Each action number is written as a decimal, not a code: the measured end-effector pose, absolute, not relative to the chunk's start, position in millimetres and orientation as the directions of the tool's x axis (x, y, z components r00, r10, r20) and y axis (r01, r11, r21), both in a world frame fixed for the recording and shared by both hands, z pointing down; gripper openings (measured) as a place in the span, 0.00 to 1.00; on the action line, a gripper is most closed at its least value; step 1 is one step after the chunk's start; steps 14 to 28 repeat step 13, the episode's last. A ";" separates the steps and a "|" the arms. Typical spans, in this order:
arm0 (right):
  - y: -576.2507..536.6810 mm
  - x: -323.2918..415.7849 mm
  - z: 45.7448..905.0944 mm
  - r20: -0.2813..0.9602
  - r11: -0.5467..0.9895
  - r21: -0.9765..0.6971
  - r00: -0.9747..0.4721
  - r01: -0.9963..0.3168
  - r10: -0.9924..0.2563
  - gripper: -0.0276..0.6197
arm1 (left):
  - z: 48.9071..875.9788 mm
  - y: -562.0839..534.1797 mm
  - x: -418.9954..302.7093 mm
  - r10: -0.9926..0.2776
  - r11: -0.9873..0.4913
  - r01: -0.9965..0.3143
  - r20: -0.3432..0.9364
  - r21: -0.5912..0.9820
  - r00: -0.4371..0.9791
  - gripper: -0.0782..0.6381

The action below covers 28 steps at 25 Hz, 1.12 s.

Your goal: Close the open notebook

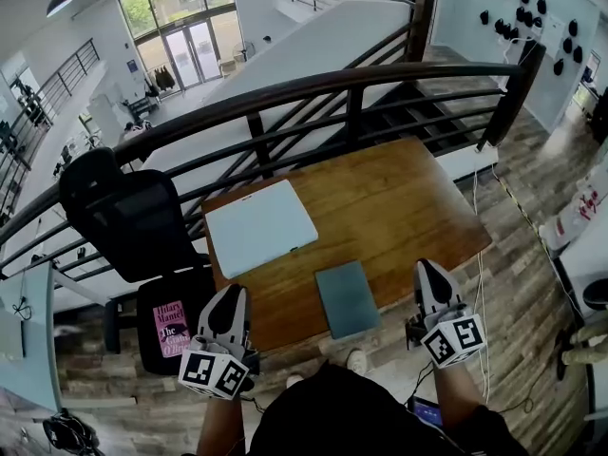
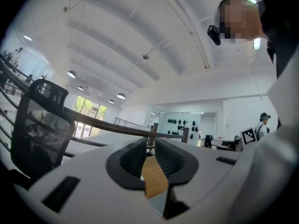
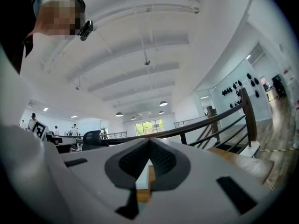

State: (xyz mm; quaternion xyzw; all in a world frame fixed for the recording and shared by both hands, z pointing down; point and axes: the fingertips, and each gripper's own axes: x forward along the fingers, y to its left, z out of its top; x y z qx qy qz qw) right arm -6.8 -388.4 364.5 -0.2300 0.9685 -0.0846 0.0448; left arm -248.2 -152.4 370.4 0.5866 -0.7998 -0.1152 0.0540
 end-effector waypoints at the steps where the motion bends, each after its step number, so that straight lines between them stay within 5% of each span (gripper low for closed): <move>1: -388.4 -6.8 365.3 -0.046 0.881 -0.188 -0.892 -0.434 -0.449 0.03 | 368.1 -152.1 -245.3 -0.952 0.282 -0.927 -0.052 0.248 -0.303 0.19; 28: -389.5 -22.9 374.6 -0.031 0.899 -0.194 -0.914 -0.393 -0.406 0.03 | 370.1 -155.0 -243.5 -0.957 0.258 -0.927 -0.057 0.272 -0.283 0.19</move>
